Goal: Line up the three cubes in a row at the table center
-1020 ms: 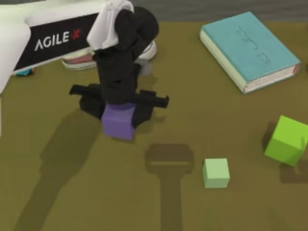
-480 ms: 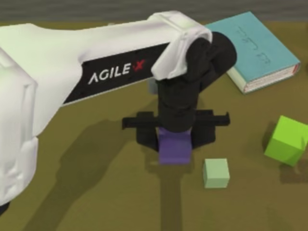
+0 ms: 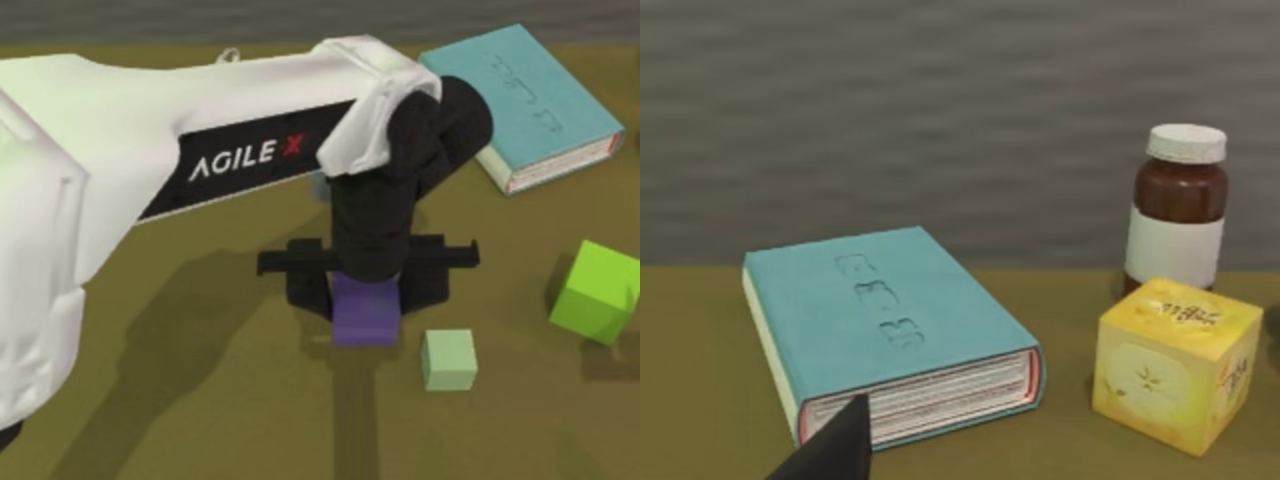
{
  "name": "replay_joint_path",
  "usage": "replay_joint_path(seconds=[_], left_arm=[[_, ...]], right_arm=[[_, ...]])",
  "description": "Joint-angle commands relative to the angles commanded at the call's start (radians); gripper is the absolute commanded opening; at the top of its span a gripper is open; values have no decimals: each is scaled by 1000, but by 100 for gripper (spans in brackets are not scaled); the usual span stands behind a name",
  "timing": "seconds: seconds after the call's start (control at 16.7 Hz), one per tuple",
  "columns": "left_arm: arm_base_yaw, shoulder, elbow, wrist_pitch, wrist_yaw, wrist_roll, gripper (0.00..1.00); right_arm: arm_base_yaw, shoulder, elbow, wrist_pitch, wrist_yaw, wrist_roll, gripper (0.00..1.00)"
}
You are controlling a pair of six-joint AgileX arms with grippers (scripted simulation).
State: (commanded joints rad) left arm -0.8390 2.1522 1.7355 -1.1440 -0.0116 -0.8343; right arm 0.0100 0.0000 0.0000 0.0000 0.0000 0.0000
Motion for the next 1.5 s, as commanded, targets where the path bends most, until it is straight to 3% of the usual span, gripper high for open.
replay_joint_path(seconds=[0.36, 0.66, 1.44, 1.5], left_arm=[[0, 53, -133, 190, 1, -3, 0], [0, 58, -143, 202, 1, -3, 0], [0, 58, -143, 202, 1, -3, 98], [0, 58, -143, 202, 1, -3, 100]], right_arm=[[0, 0, 0, 0, 0, 0, 100], [0, 0, 0, 0, 0, 0, 100], [0, 0, 0, 0, 0, 0, 100], [0, 0, 0, 0, 0, 0, 100]])
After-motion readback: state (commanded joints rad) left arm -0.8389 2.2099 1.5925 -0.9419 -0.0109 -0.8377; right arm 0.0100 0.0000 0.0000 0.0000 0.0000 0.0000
